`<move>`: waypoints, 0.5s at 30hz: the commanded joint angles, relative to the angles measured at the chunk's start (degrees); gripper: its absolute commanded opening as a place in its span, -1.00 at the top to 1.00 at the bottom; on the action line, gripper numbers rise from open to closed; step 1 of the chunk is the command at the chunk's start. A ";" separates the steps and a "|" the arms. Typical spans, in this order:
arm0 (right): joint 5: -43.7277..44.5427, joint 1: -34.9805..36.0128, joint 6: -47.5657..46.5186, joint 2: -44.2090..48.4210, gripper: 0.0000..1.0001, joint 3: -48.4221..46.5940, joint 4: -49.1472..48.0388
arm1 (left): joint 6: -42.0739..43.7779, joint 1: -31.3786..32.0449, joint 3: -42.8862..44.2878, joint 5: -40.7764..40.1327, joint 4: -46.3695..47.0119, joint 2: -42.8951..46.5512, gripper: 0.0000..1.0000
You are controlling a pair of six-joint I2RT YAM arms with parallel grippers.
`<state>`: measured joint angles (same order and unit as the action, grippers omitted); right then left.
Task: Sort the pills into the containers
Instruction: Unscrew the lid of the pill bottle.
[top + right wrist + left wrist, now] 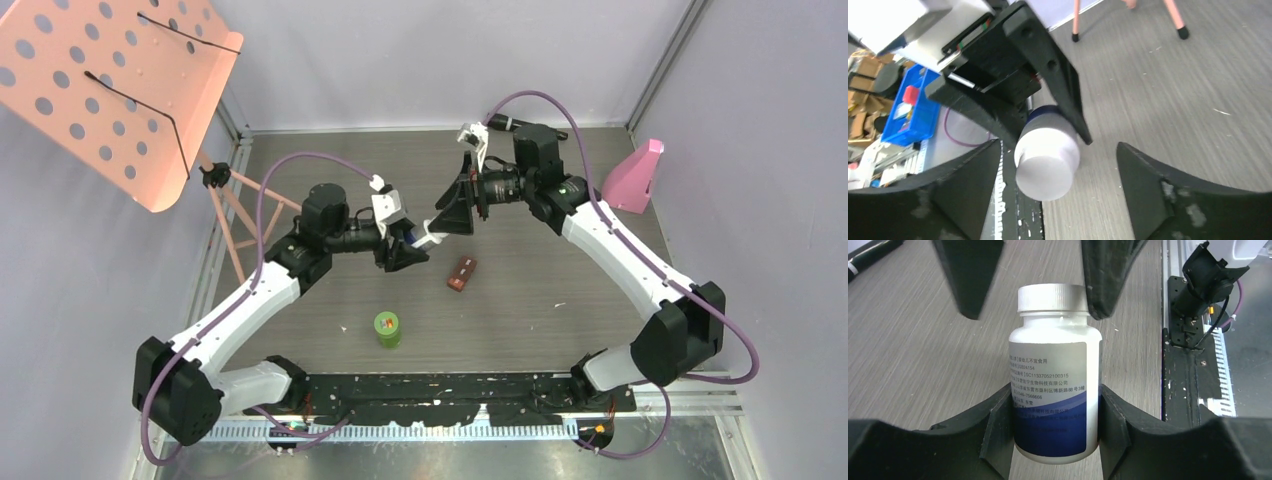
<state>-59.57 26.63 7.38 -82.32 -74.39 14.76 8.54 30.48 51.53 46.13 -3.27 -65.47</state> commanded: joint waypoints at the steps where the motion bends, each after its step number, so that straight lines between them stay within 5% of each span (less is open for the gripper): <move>1: 9.47 -0.08 0.47 1.87 -0.94 -4.45 2.96 | 2.61 0.63 -0.25 -2.51 3.63 1.03 1.00; 8: 25.60 1.04 32.55 4.54 -0.90 1.68 -0.82 | 10.25 1.07 -0.51 -16.81 7.51 0.24 1.00; 15: 29.75 1.49 44.97 4.66 -0.51 4.74 -6.45 | 11.21 1.07 -1.28 -20.11 7.65 1.35 1.00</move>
<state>-34.28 27.73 41.28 -79.33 -70.19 14.50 17.82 31.40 50.72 28.67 0.19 -65.52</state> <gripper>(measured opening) 0.785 0.541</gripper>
